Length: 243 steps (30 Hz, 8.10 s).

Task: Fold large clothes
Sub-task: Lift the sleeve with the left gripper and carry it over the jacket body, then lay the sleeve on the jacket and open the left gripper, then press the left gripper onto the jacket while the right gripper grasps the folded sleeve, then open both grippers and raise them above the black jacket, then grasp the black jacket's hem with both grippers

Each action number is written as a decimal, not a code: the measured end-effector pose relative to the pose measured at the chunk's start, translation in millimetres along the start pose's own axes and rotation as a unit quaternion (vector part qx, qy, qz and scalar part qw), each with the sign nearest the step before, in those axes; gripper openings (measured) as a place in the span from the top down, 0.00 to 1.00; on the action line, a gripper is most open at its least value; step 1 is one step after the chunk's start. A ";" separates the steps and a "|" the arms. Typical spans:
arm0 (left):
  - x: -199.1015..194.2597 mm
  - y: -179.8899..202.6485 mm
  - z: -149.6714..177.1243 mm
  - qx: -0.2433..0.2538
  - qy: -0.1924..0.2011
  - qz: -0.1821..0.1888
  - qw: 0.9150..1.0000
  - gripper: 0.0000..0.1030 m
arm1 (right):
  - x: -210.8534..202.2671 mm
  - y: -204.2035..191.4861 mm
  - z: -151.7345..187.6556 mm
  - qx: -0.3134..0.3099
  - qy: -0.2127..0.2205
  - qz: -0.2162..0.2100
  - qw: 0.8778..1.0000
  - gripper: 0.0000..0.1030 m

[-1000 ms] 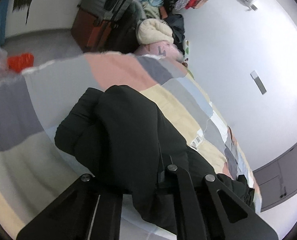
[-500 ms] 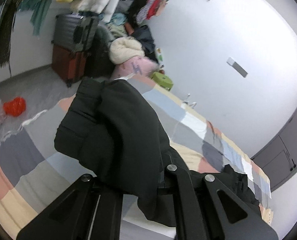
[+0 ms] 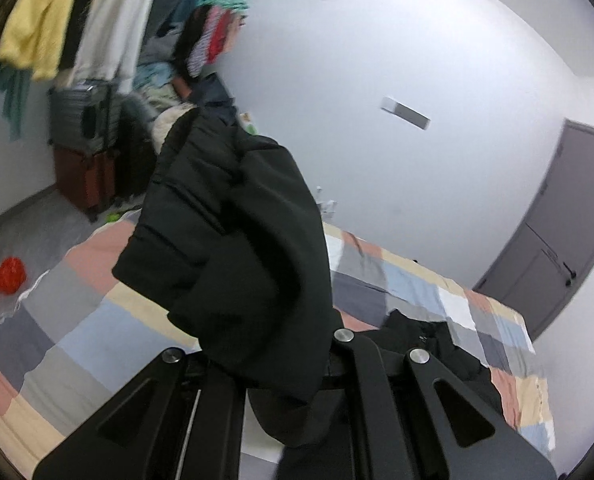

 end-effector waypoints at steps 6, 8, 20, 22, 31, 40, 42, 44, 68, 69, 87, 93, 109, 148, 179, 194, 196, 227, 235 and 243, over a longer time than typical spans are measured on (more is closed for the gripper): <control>-4.8 66.9 13.6 0.039 -0.005 0.049 0.998 0.92 | -1.0 9.5 -0.2 -0.009 0.001 -0.006 1.000 0.03; -4.5 82.6 19.7 0.044 -0.009 0.063 0.997 0.92 | -0.8 13.2 0.0 -0.013 0.003 -0.008 1.000 0.03; 14.7 213.6 86.6 0.106 -0.041 0.136 0.984 0.92 | 6.2 53.0 12.9 0.006 -0.001 -0.012 1.000 0.02; 21.6 232.2 102.8 0.115 -0.049 0.142 0.982 0.92 | 8.9 65.3 16.0 0.020 -0.001 -0.003 1.000 0.02; 56.7 297.2 188.3 0.140 -0.090 0.164 0.972 0.92 | 18.8 93.5 30.3 0.046 -0.007 -0.006 0.999 0.02; 104.2 320.6 259.8 0.134 -0.136 0.147 0.971 0.92 | 42.1 115.8 58.2 0.068 -0.033 -0.019 0.997 0.02; 113.5 322.5 273.7 0.136 -0.152 0.143 0.968 0.92 | 44.3 119.8 66.2 0.076 -0.038 -0.018 0.996 0.02; 120.5 324.7 286.2 0.152 -0.158 0.141 0.965 0.92 | 46.9 120.3 73.1 0.079 -0.044 -0.025 0.996 0.02; 45.7 236.8 216.5 0.113 -0.073 0.155 0.979 0.14 | 75.7 75.7 5.0 0.026 0.015 -0.061 0.998 0.02; 44.7 226.2 209.9 0.111 -0.067 0.145 0.981 0.14 | 84.0 73.5 1.3 0.028 0.015 -0.063 0.997 0.02; 96.4 99.2 194.5 0.064 -0.101 0.042 0.992 0.14 | 292.1 103.7 13.2 0.166 -0.108 -0.060 0.978 0.32; 116.7 105.6 204.9 0.101 -0.105 0.022 0.989 0.14 | 288.8 53.0 -2.6 -0.005 -0.103 -0.046 0.994 0.86; 169.0 113.0 247.3 0.153 -0.150 0.010 0.977 0.13 | 328.6 57.9 43.6 -0.063 -0.115 0.010 0.991 0.82; -111.3 175.6 67.5 0.100 -0.036 0.081 0.991 0.10 | 74.0 21.6 -121.6 -0.013 0.022 -0.058 0.998 0.35; -164.7 41.5 213.0 0.028 -0.254 0.094 0.962 0.10 | -62.1 81.7 1.8 0.051 -0.095 -0.114 0.988 0.32; -108.0 -18.3 302.3 -0.029 -0.420 0.049 0.906 0.10 | -20.3 177.4 85.6 0.140 -0.248 -0.101 0.953 0.32; -105.3 -20.8 308.0 -0.030 -0.430 0.048 0.901 0.10 | -14.9 183.9 92.6 0.151 -0.264 -0.101 0.947 0.32; -63.6 -48.1 365.5 -0.076 -0.503 0.036 0.860 0.00 | 86.1 230.0 182.8 0.199 -0.453 -0.134 0.859 0.15; -60.6 -19.7 371.5 -0.014 -0.505 0.036 0.862 0.01 | 91.7 233.3 191.7 0.208 -0.466 -0.164 0.844 0.08; -60.9 -7.5 373.4 0.014 -0.499 0.037 0.866 0.09 | 79.9 217.6 175.1 0.196 -0.440 -0.225 0.847 0.08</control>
Point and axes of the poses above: each gripper's, at about its wrist camera, not at the fingertips, and x roughly the way its jaws point, y to its right, z to its underside, the point moved 2 cm from there along x, roughly the way its jaws point, and after that the axes turned 9 degrees about y, right-handed, at the moved point
